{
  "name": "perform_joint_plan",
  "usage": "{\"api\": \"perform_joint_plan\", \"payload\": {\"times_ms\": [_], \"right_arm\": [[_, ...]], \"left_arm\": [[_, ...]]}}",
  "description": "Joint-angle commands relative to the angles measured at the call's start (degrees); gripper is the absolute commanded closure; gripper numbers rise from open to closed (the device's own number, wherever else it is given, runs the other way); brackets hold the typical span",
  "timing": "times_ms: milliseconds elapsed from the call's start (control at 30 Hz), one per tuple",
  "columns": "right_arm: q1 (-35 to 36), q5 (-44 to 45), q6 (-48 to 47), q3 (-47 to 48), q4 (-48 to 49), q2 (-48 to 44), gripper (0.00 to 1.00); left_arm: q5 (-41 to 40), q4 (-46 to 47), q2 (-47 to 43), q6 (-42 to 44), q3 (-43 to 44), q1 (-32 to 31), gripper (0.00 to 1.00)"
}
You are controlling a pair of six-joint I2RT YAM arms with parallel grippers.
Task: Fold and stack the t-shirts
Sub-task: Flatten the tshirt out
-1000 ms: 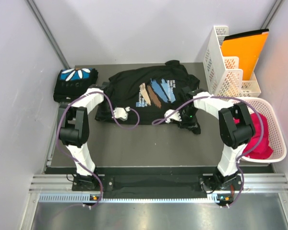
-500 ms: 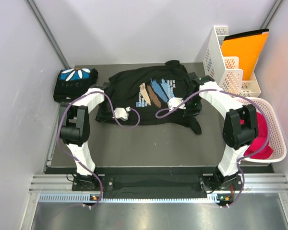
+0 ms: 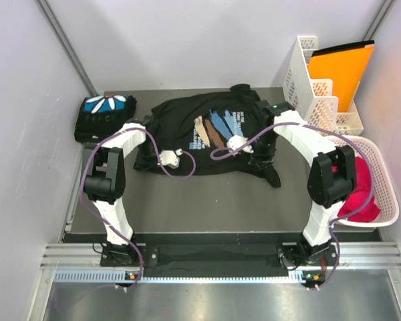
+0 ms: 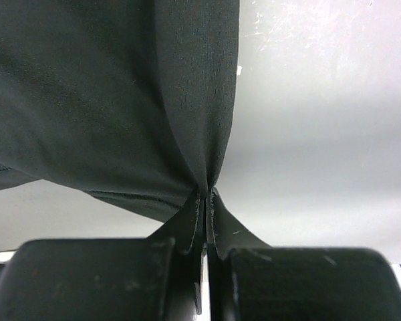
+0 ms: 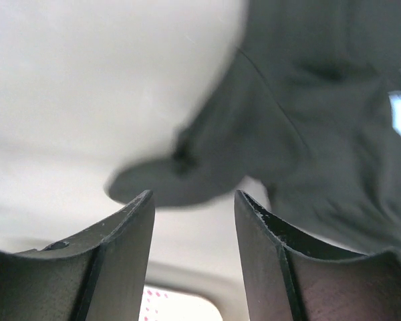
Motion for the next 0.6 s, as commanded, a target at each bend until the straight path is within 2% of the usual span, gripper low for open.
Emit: {"api": "perform_joint_plan", "payload": {"times_ms": [0, 233, 567], "right_arm": [[2.41, -6.91, 1.34, -2.35, -3.11, 1.80, 0.49], [2.68, -8.58, 3.01, -5.25, -0.74, 4.70, 0.50], [1.98, -4.55, 6.00, -8.95, 6.82, 5.58, 0.51]], "left_arm": [[1.49, -0.57, -0.58, -0.45, 0.29, -0.42, 1.00], [1.40, -0.48, -0.84, -0.98, 0.21, -0.68, 1.00], [1.40, 0.13, -0.75, -0.54, -0.06, -0.68, 1.00]]}}
